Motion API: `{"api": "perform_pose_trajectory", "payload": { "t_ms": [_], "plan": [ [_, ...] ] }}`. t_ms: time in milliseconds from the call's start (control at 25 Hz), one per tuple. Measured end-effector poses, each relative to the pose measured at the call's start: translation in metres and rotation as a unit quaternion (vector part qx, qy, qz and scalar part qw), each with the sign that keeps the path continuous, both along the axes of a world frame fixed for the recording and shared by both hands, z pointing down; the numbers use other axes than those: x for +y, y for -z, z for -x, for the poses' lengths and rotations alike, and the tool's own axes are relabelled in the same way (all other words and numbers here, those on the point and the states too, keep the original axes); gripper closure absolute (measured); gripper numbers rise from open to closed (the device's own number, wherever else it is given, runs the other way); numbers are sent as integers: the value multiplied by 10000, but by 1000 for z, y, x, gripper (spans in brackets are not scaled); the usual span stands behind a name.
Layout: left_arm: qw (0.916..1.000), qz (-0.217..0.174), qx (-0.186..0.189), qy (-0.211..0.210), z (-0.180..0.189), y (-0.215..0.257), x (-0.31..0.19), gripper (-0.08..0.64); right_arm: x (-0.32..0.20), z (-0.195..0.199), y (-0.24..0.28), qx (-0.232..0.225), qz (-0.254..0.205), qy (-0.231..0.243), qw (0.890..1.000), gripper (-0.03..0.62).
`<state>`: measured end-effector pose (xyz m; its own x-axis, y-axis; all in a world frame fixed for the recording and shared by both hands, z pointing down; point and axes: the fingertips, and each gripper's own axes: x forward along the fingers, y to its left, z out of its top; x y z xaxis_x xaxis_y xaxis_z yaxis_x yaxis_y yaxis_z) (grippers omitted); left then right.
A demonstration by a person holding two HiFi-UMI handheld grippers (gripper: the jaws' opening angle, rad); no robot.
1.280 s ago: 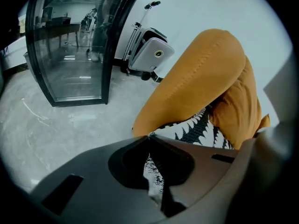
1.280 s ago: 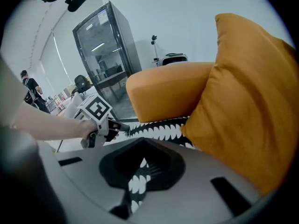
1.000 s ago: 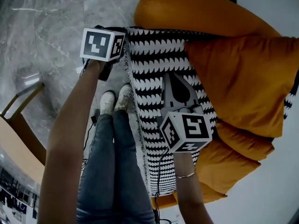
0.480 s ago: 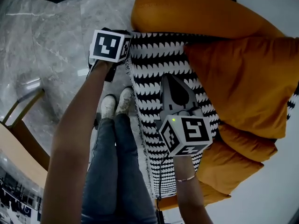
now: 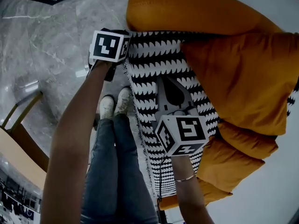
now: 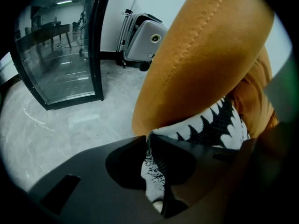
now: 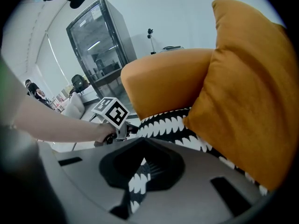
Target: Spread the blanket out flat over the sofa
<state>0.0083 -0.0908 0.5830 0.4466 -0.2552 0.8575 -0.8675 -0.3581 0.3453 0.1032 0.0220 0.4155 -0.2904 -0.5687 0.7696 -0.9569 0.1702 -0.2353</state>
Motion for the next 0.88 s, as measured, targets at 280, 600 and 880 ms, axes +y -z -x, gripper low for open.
{"api": "perform_pose_trajectory", "payload": {
  "t_ms": [280, 600, 880],
  "plan": [
    [9994, 175, -70, 283, 40, 3, 8, 469, 1, 16, 15, 60, -47, 88, 9999, 581],
    [9988, 56, -128, 472, 85, 27, 30, 503, 3, 21, 31, 166, -173, 150, 9996, 581],
    [9989, -394, 52, 263, 80, 89, 48, 520, 14, 37, 60, 52, -371, 103, 9992, 581]
  ]
}}
